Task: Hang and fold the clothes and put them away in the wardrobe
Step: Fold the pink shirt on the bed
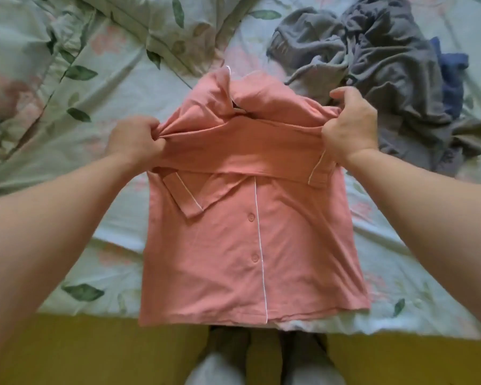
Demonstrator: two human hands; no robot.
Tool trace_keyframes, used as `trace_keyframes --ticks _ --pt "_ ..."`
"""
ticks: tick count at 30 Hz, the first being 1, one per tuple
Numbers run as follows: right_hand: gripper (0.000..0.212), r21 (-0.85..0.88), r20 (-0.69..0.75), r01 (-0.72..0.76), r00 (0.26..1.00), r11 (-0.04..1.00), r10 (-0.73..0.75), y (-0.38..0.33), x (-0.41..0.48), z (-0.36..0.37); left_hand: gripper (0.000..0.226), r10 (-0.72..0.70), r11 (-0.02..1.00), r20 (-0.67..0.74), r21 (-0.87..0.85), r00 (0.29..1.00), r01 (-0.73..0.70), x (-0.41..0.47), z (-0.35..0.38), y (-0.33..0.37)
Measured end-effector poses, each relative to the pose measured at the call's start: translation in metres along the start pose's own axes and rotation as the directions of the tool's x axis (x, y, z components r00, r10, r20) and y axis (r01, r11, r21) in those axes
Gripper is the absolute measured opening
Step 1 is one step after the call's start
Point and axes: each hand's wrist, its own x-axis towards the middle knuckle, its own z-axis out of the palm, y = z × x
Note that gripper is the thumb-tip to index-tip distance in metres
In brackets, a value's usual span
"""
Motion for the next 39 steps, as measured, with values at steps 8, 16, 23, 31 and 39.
trace_keyframes --ticks 8,16,23,31,39 --pt "0.049 -0.205 0.217 -0.035 0.973 0.978 0.08 0.087 -0.129 -0.017 0.018 -0.113 0.993 0.148 0.0 0.983 0.114 -0.179 0.057 -0.016" --pt "0.032 -0.52 0.547 0.114 0.806 0.846 0.227 0.134 -0.166 0.0 0.034 -0.087 0.973 0.428 0.231 0.9 -0.016 -0.241 0.097 -0.032" --pt "0.059 -0.462 0.62 0.342 0.785 0.818 0.022 0.099 -0.181 0.036 0.041 0.018 0.963 0.336 0.248 0.942 -0.107 -0.215 0.098 0.011" --pt "0.036 -0.156 0.65 0.058 0.758 0.986 0.058 0.079 -0.198 0.049 0.013 0.289 0.902 0.439 0.173 0.851 -0.396 -0.215 0.103 0.045" --pt "0.03 -0.242 0.82 0.674 0.526 0.698 -0.224 0.128 -0.246 0.027 0.04 0.411 0.512 0.742 0.293 0.529 -0.808 -0.258 0.109 0.026"
